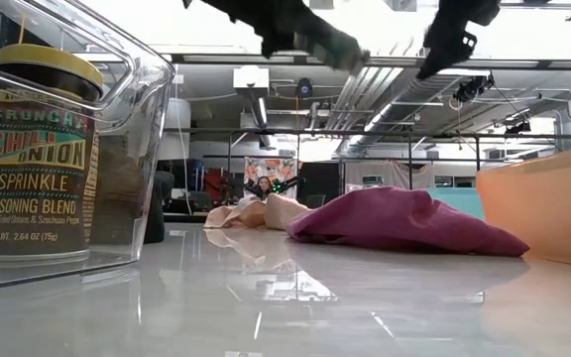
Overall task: Sort spices by type
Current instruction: Put the bottom green seasoning bottle into the green bin, then put the green seasoning bottle into the green bin
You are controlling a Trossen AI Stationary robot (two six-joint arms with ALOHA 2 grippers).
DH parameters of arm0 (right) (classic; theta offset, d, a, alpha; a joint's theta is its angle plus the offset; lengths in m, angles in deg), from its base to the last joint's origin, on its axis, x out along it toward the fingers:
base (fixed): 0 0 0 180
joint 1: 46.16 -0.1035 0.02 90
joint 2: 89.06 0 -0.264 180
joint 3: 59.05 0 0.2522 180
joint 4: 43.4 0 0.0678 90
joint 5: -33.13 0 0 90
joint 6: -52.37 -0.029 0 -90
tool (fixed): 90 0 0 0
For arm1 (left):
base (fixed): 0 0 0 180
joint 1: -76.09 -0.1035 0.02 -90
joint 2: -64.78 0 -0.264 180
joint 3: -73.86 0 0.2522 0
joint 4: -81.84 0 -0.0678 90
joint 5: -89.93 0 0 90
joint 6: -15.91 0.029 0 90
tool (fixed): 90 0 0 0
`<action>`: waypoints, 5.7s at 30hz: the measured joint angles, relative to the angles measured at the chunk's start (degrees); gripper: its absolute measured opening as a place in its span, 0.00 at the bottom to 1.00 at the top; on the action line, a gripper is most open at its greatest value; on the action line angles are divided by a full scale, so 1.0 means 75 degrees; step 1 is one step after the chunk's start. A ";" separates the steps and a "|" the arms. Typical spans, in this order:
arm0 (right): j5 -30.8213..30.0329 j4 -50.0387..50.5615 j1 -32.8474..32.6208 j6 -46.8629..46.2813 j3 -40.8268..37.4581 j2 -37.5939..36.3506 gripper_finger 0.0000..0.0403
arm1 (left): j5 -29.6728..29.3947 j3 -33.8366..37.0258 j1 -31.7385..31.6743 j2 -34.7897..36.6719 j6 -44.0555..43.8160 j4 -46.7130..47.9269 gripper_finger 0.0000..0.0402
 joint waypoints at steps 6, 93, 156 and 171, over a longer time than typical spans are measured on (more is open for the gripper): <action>-0.0367 -0.2189 0.0210 -0.0022 -0.0363 -0.0400 0.84 | 0.0155 0.1271 -0.0099 0.1076 -0.1018 -0.2107 0.39; 0.0916 0.0392 0.7802 -0.0511 0.2066 0.5045 0.47 | -0.2375 0.5725 0.2502 0.2062 -0.6011 -0.7181 0.82; 0.2097 0.0659 0.7069 0.0312 0.4262 0.5230 0.80 | -0.1054 0.5719 -0.0969 0.3752 -0.3924 -0.6435 0.82; 0.0494 0.0345 0.6766 -0.1708 0.4255 0.6220 0.80 | -0.0043 0.5719 -0.1509 0.3752 -0.4488 -0.6185 0.82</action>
